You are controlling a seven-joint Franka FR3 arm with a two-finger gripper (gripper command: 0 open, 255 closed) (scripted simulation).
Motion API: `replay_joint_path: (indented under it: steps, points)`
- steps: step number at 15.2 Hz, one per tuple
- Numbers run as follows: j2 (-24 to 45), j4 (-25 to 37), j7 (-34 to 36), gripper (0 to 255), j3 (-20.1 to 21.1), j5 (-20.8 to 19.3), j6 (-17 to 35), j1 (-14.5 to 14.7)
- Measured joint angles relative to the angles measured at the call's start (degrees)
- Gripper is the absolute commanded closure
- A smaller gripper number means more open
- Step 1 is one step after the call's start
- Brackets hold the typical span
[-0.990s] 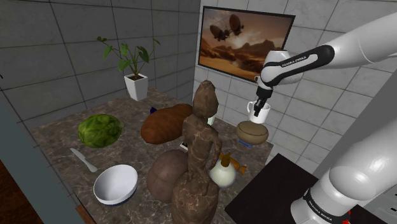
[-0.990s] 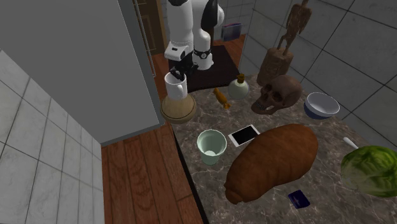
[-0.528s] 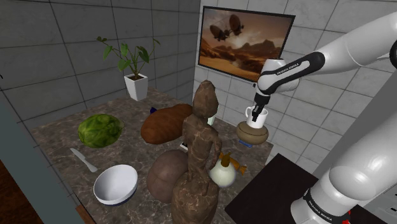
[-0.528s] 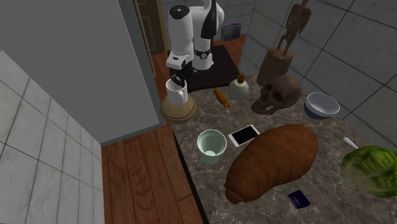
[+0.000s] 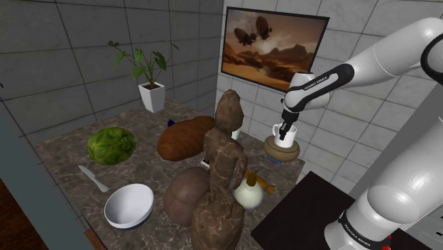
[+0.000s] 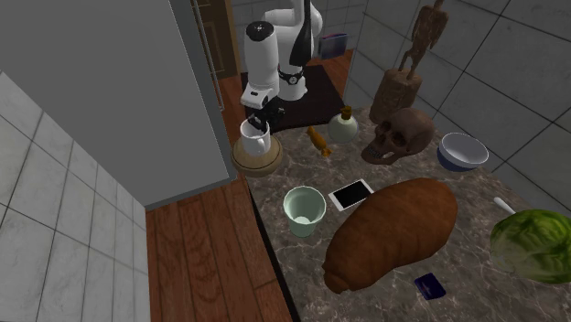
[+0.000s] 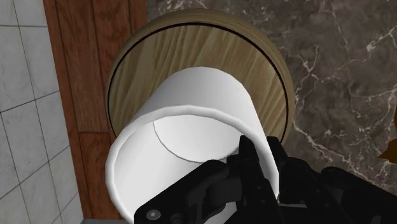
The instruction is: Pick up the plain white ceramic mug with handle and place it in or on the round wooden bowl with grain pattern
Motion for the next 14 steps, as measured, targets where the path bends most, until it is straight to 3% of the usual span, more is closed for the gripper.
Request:
replay_joint_path:
  steps: [3, 4, 10, 14]
  points:
    - [0.0, 0.0, 0.0, 255, 0.0, 0.0, 0.0, 0.0]
    - [0.0, 0.0, 0.0, 0, 0.0, 0.0, 0.1, 0.0]
    - [0.2, -0.1, 0.0, 0, -0.1, 0.0, 0.1, -0.1]
    - [-4.2, 1.8, 1.0, 0, 0.3, -1.2, -6.0, -0.2]
